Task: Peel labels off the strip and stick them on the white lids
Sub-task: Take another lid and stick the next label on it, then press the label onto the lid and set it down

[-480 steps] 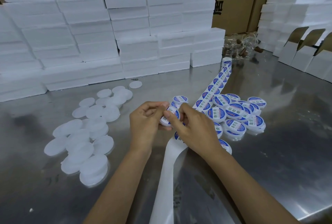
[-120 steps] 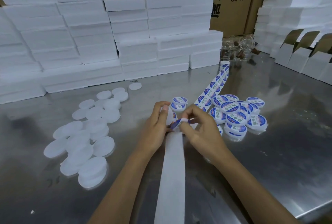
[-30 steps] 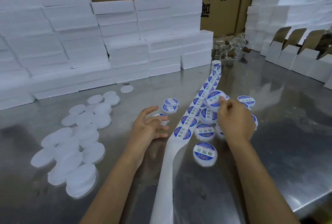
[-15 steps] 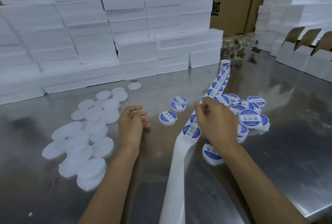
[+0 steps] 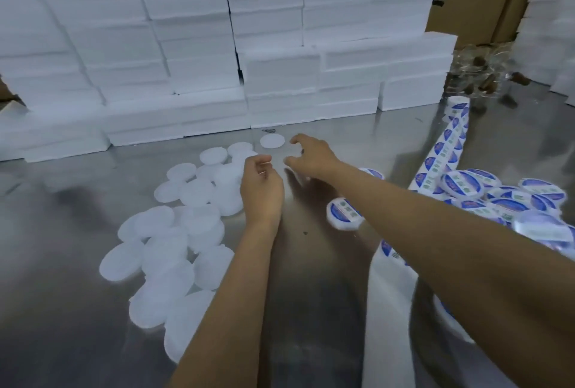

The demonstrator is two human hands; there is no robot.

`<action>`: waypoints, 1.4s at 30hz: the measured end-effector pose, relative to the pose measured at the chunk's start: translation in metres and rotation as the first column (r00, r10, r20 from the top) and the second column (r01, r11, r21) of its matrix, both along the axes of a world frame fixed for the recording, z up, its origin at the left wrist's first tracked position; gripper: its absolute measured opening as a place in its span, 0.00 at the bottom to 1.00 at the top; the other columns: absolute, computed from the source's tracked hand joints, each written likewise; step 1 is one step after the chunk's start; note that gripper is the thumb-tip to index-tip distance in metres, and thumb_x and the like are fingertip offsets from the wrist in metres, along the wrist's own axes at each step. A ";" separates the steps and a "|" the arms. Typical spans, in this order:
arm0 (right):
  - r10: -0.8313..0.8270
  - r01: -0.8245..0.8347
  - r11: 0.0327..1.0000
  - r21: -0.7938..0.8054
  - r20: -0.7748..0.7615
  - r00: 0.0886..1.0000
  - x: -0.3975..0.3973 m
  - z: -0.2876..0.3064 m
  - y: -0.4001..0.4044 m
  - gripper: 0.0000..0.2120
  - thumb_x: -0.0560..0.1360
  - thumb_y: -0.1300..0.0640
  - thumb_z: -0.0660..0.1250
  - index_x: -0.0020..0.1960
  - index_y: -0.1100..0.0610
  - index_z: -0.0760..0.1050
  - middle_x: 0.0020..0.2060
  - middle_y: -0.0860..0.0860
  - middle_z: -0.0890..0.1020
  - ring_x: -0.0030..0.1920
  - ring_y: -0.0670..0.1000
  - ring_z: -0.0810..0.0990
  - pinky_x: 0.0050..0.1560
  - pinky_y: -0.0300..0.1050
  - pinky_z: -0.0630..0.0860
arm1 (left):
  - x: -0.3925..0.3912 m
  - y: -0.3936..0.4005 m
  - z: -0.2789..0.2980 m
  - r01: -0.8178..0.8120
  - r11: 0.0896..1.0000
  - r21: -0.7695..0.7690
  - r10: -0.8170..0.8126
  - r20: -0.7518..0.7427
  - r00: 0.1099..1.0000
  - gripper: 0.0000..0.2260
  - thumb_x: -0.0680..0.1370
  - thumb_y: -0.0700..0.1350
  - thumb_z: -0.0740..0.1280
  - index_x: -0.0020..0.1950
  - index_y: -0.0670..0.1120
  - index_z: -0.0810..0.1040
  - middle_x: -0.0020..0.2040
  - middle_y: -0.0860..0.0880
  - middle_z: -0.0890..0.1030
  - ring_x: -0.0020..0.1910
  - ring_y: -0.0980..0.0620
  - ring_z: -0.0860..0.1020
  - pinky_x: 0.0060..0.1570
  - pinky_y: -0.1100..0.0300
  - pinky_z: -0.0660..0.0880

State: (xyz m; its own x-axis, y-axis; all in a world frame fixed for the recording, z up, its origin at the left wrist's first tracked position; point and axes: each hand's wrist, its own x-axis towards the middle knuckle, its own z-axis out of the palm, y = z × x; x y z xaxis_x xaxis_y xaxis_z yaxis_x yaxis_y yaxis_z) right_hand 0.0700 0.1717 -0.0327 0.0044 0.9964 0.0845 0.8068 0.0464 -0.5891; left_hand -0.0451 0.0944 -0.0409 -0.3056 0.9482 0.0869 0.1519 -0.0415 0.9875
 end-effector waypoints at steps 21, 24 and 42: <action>-0.045 -0.028 0.995 -0.091 -0.714 0.699 0.005 0.038 -0.015 0.11 0.77 0.46 0.68 0.53 0.51 0.81 0.50 0.54 0.84 0.48 0.51 0.85 0.52 0.46 0.79 | 0.001 0.009 0.007 -0.020 0.999 -0.031 0.023 0.106 0.994 0.09 0.80 0.39 0.60 0.57 0.48 0.74 0.52 0.45 0.81 0.48 0.45 0.83 0.52 0.48 0.80; -0.028 -0.123 0.985 -0.118 -0.826 0.563 0.022 0.048 -0.067 0.13 0.78 0.47 0.67 0.56 0.54 0.80 0.43 0.55 0.86 0.47 0.55 0.86 0.47 0.46 0.83 | 0.003 -0.008 0.017 0.157 0.987 0.024 -0.157 0.306 0.939 0.09 0.82 0.50 0.64 0.61 0.50 0.75 0.55 0.49 0.82 0.51 0.51 0.83 0.51 0.51 0.81; -0.121 0.095 0.989 0.110 0.261 0.958 0.080 0.002 -0.221 0.10 0.77 0.52 0.65 0.55 0.53 0.78 0.55 0.48 0.79 0.58 0.52 0.73 0.60 0.47 0.61 | 0.029 -0.113 0.024 0.406 0.914 0.020 -0.405 0.115 0.907 0.13 0.82 0.34 0.61 0.63 0.46 0.76 0.52 0.41 0.85 0.47 0.45 0.85 0.48 0.50 0.84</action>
